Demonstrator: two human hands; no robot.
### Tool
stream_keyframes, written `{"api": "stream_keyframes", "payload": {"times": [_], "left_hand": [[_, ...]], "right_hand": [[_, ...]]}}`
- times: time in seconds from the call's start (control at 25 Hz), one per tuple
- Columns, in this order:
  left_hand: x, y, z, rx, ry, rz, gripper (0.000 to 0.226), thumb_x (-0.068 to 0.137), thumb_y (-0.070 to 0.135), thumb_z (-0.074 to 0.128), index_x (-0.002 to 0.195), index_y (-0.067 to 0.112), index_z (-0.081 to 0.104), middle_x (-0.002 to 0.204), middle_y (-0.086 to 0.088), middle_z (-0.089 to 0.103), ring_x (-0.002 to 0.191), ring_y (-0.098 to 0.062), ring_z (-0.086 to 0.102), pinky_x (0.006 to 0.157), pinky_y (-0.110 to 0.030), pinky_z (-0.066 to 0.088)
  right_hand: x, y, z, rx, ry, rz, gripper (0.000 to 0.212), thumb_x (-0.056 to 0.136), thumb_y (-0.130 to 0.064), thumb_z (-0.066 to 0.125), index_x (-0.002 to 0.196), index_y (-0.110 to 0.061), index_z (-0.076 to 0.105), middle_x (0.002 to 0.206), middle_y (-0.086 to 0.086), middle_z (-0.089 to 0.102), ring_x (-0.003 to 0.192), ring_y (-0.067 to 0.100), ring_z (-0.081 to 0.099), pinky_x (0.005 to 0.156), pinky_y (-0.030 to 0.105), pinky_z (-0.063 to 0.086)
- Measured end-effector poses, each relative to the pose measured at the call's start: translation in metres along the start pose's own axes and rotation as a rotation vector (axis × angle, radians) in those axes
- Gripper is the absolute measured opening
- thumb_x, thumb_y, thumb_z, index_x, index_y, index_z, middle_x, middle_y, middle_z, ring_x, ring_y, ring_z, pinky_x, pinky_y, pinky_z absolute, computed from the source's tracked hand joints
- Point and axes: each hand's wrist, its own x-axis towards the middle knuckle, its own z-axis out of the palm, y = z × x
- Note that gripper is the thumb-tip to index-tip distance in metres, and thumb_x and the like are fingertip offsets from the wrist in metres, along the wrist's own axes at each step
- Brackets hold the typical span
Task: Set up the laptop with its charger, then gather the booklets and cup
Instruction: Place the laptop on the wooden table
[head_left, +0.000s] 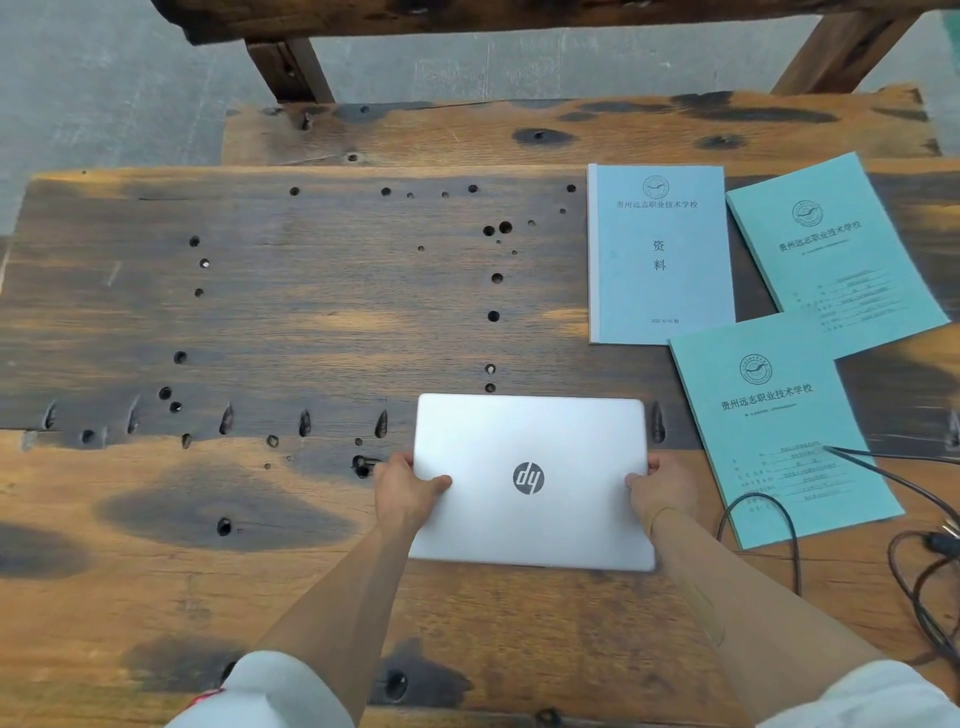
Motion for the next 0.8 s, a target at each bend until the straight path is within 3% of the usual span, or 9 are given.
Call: {"api": "stream_keyframes", "payload": {"times": [0.28, 0.52, 0.8], "left_hand": [[-0.026, -0.009, -0.007, 0.257, -0.154, 0.154, 0.081, 0.080, 0.034, 0.077, 0.147, 0.016, 0.033, 0.139, -0.012, 0.035, 0.121, -0.031, 0.050, 0.100, -0.038, 0.044], [-0.063, -0.025, 0.009, 0.604, -0.138, 0.313, 0.082, 0.079, 0.045, 0.073, 0.148, 0.029, 0.032, 0.160, -0.006, 0.011, 0.141, -0.028, 0.029, 0.108, -0.043, 0.041], [-0.086, -0.008, 0.053, 0.881, -0.169, 0.726, 0.088, 0.080, 0.051, 0.069, 0.152, 0.036, 0.021, 0.163, -0.002, 0.006, 0.147, -0.026, 0.013, 0.114, -0.045, 0.028]], "right_hand": [[-0.043, 0.033, -0.022, -0.013, -0.175, -0.151, 0.039, 0.084, 0.000, 0.053, 0.122, -0.006, 0.062, 0.115, 0.014, 0.067, 0.086, 0.022, 0.054, 0.069, 0.026, 0.040], [-0.081, 0.084, -0.033, 0.051, -0.266, -0.177, 0.039, 0.084, 0.000, 0.060, 0.121, -0.011, 0.065, 0.115, 0.006, 0.069, 0.098, 0.013, 0.058, 0.077, 0.020, 0.037], [-0.077, 0.099, -0.030, 0.016, -0.275, -0.244, 0.043, 0.080, -0.002, 0.063, 0.121, -0.014, 0.065, 0.117, -0.002, 0.069, 0.097, 0.009, 0.058, 0.082, 0.017, 0.037]]}}
